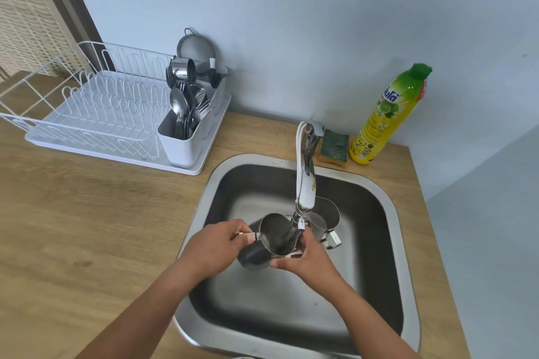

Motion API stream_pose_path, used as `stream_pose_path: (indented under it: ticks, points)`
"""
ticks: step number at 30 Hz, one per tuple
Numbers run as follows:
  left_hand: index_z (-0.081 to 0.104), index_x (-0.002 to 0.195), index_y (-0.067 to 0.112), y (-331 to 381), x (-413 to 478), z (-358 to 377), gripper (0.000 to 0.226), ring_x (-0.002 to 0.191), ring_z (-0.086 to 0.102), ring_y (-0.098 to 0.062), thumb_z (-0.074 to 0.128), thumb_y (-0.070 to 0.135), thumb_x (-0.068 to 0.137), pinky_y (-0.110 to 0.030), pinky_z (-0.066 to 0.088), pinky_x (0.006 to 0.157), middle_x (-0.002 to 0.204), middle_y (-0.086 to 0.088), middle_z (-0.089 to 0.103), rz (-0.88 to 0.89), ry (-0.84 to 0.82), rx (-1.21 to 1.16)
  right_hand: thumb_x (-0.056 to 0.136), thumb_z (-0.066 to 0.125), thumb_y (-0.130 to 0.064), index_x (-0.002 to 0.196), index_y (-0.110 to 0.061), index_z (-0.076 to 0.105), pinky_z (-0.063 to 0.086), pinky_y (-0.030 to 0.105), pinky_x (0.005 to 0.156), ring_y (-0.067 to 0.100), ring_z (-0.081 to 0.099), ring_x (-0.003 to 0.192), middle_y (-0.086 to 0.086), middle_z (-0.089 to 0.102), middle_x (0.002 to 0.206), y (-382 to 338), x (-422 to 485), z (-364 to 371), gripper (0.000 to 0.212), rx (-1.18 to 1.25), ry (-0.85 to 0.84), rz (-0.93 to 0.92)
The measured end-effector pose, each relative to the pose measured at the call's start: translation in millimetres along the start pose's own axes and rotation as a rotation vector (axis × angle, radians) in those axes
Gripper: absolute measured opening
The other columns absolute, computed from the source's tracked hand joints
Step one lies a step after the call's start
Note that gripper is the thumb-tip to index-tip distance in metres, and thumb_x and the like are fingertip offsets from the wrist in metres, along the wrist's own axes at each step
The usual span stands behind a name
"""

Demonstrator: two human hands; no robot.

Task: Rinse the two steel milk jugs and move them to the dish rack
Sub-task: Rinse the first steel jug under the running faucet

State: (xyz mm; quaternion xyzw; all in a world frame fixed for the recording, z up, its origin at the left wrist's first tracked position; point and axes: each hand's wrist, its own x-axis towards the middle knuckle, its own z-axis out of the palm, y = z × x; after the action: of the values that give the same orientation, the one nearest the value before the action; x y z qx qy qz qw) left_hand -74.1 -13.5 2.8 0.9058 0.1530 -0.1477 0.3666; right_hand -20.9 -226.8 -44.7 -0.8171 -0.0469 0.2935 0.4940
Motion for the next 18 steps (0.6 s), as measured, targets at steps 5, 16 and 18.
stream_pose_path:
  ticks: [5,16,18]
  points:
    - [0.059,0.084,0.029,-5,-1,3,0.021,0.073,0.066,-0.013,0.045,0.033,0.098,-0.026,0.048,0.054,0.087,0.004,0.074,-0.110,-0.179,-0.198,0.061,0.091,-0.028,0.115,-0.023,0.055,0.050,0.035,0.103,0.004,0.066,0.108,-0.005,0.071,0.112,1,-13,-4,0.065,0.022,-0.049,0.051]
    - [0.057,0.094,0.011,0,6,44,0.020,0.089,0.067,-0.029,0.044,0.022,0.104,-0.035,0.061,0.065,0.099,-0.014,0.070,-0.156,-0.533,-0.846,0.054,0.087,-0.054,0.115,-0.038,0.048,0.050,0.025,0.087,0.003,0.062,0.098,-0.015,0.066,0.103,-21,-46,-43,0.074,-0.267,0.112,-0.025]
    - [0.058,0.092,0.013,4,10,48,0.018,0.092,0.065,-0.028,0.045,0.018,0.103,-0.035,0.062,0.072,0.098,-0.012,0.068,-0.139,-0.534,-0.939,0.054,0.088,-0.054,0.119,-0.036,0.046,0.047,0.020,0.086,0.002,0.060,0.100,-0.016,0.063,0.106,-25,-49,-48,0.079,-0.319,0.141,-0.066]
